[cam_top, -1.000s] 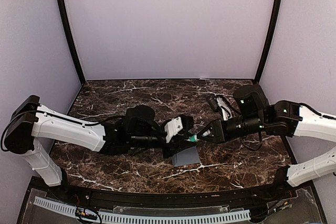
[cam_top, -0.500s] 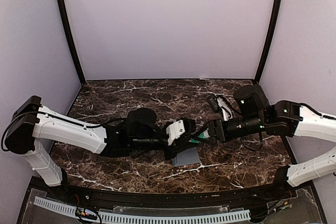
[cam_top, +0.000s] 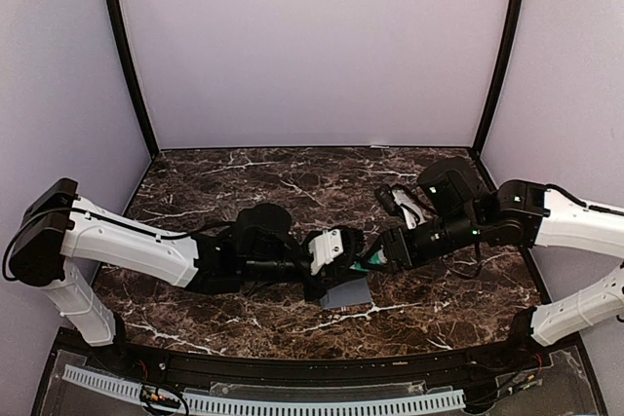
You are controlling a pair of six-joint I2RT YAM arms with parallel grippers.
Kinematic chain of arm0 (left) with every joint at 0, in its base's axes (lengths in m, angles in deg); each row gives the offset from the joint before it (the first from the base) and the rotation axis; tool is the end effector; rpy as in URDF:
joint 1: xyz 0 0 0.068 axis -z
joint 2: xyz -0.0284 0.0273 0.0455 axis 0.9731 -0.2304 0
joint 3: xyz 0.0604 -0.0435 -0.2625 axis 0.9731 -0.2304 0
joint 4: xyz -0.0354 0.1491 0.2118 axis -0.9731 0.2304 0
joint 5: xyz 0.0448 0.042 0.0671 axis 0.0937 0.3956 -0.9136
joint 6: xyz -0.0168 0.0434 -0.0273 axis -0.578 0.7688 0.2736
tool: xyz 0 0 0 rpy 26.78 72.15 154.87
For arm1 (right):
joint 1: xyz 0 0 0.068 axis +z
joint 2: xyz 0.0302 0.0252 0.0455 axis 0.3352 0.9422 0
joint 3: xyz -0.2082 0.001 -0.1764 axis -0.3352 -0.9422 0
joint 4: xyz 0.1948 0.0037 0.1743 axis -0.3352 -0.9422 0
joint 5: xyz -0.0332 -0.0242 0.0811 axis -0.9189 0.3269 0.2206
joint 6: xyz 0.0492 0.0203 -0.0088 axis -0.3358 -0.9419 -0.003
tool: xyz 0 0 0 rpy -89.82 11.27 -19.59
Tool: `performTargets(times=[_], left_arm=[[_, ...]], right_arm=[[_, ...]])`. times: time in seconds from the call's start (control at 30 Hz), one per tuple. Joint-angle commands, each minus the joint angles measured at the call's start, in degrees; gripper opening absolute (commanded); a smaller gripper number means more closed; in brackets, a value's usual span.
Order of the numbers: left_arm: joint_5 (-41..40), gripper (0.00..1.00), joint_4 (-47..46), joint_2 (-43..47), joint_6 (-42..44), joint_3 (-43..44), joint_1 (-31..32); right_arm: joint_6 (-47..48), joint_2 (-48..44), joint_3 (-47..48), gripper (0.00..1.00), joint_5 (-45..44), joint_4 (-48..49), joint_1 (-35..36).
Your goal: Place the letter into the envelope and seal it
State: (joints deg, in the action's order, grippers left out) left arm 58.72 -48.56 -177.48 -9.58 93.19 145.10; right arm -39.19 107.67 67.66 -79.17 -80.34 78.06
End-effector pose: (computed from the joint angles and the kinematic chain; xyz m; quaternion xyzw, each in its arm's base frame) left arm 0.1290 -0.3447 0.2396 0.5678 0.5268 -0.3402 0.5333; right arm 0.1215 0.2104 0.2961 -0.2009 0.8918 0.3518 0.2013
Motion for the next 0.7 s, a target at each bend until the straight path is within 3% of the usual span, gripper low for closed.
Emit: performTargets(times=[0.0,0.67], left_arm=[[-0.88,0.04,-1.18,-0.10,0.80,0.14,0.22],[-2.30,0.05,0.25,-1.23,1.48,1.15,0.22]], right_arm=[[0.31,0.53,0.85,0.52,1.19,0.68,-0.14],[0.45,4.80,2.09,0.28,1.73,1.70,0.53]])
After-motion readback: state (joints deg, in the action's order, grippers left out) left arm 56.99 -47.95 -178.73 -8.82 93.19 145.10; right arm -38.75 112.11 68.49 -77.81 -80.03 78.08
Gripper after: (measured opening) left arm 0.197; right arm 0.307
